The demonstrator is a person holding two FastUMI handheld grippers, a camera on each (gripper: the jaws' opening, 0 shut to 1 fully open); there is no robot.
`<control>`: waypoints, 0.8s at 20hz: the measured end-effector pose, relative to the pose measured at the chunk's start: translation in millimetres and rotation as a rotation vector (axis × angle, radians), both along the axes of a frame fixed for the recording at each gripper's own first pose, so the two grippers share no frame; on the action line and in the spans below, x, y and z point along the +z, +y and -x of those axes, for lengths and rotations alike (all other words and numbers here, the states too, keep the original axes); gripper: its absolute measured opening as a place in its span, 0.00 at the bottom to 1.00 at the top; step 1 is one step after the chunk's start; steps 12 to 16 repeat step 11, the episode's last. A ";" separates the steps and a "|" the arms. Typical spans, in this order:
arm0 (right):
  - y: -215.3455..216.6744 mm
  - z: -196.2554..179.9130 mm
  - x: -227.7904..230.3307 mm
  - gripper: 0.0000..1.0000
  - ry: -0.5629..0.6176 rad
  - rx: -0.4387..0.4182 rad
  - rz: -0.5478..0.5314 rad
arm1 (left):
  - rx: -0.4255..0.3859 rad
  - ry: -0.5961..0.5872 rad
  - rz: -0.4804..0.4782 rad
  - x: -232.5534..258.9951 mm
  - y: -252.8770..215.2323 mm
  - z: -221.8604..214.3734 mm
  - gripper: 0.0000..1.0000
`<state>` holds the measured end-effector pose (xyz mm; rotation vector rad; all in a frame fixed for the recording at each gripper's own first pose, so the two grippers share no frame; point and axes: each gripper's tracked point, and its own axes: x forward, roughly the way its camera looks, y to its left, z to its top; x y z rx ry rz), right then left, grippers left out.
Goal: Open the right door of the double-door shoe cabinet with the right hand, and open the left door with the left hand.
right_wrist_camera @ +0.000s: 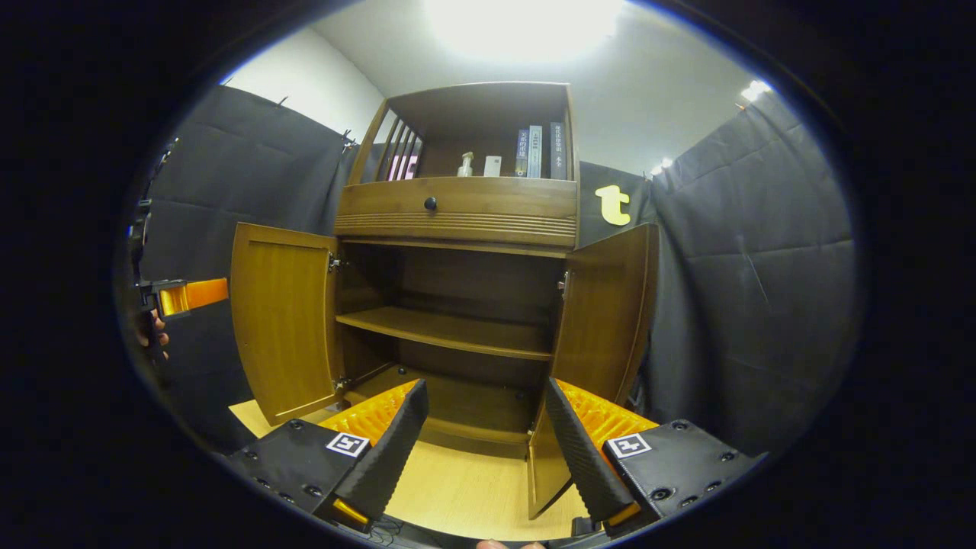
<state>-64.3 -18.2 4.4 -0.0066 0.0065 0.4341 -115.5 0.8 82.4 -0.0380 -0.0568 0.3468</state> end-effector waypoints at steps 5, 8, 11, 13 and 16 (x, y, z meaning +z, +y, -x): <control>-28.3 1.8 -17.8 0.97 0.059 -0.013 -0.076 | 0.092 0.068 -0.056 -5.2 -21.7 23.8 0.91; -44.4 4.4 -23.3 0.96 0.065 -0.058 -0.081 | 0.092 0.070 -0.062 -7.8 -27.0 23.6 0.92; -44.6 8.0 -24.3 0.98 0.062 -0.078 -0.081 | 0.053 0.071 -0.040 -21.4 -34.8 8.9 0.91; -44.6 8.0 -24.3 0.98 0.062 -0.078 -0.081 | 0.053 0.071 -0.040 -21.4 -34.8 8.9 0.91; -44.6 8.0 -24.3 0.98 0.062 -0.078 -0.081 | 0.053 0.071 -0.040 -21.4 -34.8 8.9 0.91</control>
